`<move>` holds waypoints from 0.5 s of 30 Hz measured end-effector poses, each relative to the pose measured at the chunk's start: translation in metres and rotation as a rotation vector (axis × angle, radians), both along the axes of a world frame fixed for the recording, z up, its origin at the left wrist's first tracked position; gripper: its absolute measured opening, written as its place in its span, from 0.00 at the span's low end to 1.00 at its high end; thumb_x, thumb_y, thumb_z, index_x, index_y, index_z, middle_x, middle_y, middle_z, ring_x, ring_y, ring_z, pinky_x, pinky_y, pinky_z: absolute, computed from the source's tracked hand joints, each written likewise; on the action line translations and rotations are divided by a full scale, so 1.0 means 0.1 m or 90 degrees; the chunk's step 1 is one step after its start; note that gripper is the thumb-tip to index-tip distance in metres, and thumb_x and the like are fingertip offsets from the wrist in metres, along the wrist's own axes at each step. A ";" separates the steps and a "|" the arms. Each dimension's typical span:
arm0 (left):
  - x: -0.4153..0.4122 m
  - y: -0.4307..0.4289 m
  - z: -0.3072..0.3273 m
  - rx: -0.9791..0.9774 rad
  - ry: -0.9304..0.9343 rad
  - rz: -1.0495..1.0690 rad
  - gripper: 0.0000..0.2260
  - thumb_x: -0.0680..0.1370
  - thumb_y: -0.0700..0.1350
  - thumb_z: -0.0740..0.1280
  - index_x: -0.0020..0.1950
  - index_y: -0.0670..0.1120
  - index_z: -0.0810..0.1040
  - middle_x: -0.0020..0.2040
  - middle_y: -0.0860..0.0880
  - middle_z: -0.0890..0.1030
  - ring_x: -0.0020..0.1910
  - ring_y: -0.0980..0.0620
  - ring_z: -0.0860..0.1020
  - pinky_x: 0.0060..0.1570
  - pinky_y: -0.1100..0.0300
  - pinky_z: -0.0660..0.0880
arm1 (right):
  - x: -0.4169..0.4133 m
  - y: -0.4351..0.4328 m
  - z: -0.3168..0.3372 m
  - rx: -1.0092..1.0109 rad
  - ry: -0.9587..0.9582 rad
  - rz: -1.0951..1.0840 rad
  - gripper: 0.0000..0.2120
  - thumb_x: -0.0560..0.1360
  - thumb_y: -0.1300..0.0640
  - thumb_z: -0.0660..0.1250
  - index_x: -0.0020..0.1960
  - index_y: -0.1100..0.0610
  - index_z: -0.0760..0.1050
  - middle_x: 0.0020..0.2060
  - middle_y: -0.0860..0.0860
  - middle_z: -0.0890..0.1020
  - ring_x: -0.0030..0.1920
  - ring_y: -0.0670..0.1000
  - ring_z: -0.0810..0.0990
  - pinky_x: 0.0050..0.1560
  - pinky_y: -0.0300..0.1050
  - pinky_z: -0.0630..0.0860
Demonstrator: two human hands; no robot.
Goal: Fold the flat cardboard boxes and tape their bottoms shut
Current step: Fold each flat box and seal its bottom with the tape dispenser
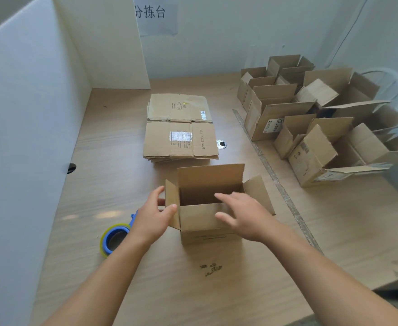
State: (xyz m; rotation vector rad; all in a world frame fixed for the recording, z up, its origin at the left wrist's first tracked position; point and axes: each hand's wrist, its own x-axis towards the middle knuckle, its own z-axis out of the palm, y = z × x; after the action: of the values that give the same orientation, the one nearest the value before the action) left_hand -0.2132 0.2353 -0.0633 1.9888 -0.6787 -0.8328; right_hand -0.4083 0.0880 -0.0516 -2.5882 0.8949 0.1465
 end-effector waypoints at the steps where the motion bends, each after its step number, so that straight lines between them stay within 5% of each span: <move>1: -0.02 -0.01 -0.02 0.014 0.010 0.001 0.14 0.79 0.43 0.65 0.64 0.55 0.73 0.51 0.55 0.80 0.48 0.51 0.80 0.47 0.56 0.79 | 0.01 0.02 0.01 -0.008 0.033 0.013 0.28 0.81 0.41 0.59 0.79 0.46 0.58 0.69 0.49 0.72 0.72 0.53 0.66 0.72 0.49 0.61; 5: -0.09 0.01 -0.09 0.013 0.051 0.057 0.10 0.79 0.38 0.60 0.52 0.52 0.75 0.44 0.51 0.81 0.43 0.49 0.78 0.39 0.55 0.75 | -0.11 0.12 0.08 -0.053 -0.025 0.047 0.27 0.80 0.40 0.61 0.77 0.42 0.61 0.59 0.44 0.74 0.61 0.48 0.72 0.64 0.45 0.66; 10: -0.07 0.01 -0.19 -0.004 0.095 0.100 0.11 0.78 0.39 0.61 0.52 0.54 0.76 0.45 0.49 0.82 0.44 0.46 0.80 0.47 0.44 0.79 | -0.31 0.19 0.05 0.073 -0.113 0.000 0.20 0.78 0.37 0.59 0.69 0.38 0.71 0.46 0.38 0.78 0.51 0.41 0.76 0.54 0.48 0.75; 15: -0.07 0.00 -0.17 -0.009 0.095 0.103 0.11 0.79 0.39 0.61 0.54 0.54 0.75 0.47 0.48 0.82 0.48 0.45 0.80 0.48 0.47 0.79 | -0.24 0.22 -0.04 0.100 0.029 0.037 0.22 0.78 0.35 0.61 0.71 0.36 0.69 0.54 0.38 0.71 0.59 0.45 0.70 0.63 0.48 0.70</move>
State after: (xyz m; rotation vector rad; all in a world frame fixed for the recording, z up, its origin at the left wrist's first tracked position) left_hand -0.2203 0.2349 -0.0800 1.9184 -0.4302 -0.8646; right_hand -0.4321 0.1100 -0.0553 -2.4747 0.7912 0.2810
